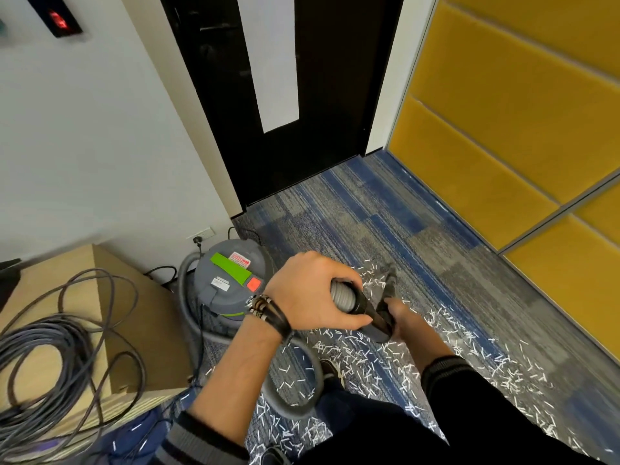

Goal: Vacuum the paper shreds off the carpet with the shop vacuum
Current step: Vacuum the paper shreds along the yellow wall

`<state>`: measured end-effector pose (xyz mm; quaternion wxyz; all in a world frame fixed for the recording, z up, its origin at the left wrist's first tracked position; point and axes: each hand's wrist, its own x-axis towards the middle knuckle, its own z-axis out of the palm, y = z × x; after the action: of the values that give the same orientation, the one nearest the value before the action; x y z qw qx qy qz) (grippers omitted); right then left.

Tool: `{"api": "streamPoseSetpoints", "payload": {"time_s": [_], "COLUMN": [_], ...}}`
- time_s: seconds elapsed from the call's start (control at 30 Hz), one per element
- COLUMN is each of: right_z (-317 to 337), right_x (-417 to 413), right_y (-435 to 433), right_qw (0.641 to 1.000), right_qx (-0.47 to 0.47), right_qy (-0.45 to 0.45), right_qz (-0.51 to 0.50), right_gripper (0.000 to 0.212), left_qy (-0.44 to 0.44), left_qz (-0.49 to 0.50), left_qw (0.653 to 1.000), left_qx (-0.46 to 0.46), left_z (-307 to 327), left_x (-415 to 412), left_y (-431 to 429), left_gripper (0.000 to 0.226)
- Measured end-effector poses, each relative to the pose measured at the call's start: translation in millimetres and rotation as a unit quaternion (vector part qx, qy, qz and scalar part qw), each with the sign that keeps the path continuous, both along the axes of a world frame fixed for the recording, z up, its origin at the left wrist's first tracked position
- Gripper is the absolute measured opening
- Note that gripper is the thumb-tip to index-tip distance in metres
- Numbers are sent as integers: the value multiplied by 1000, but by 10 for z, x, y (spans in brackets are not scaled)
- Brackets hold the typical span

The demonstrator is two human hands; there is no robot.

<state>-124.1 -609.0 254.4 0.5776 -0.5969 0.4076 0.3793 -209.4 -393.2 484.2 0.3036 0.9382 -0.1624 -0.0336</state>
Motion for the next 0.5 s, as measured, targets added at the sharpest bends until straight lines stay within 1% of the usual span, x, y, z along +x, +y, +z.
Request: {"api": "streamPoseSetpoints", "payload": {"time_s": [0.07, 0.17, 0.27, 0.33, 0.5], "right_z": [10, 42, 181, 177, 12], "right_x": [15, 97, 142, 84, -202], "right_y": [57, 225, 400, 441, 245], "right_qw": [1000, 999, 999, 999, 999], "right_qx": [6, 12, 27, 29, 37], "right_qy": [1, 2, -4, -5, 16], "right_qz": [5, 38, 46, 44, 12], "right_gripper": [39, 38, 29, 29, 37], "left_qy": [-9, -30, -43, -37, -3], "left_qz": [8, 27, 36, 25, -11], "left_qw": [1000, 999, 998, 999, 998], "left_qx": [8, 16, 2, -11, -59], "left_z": [44, 135, 182, 187, 190], "left_x": [-1, -2, -14, -36, -124], "left_y": [48, 170, 250, 285, 313], "left_gripper": [45, 49, 45, 42, 34]}}
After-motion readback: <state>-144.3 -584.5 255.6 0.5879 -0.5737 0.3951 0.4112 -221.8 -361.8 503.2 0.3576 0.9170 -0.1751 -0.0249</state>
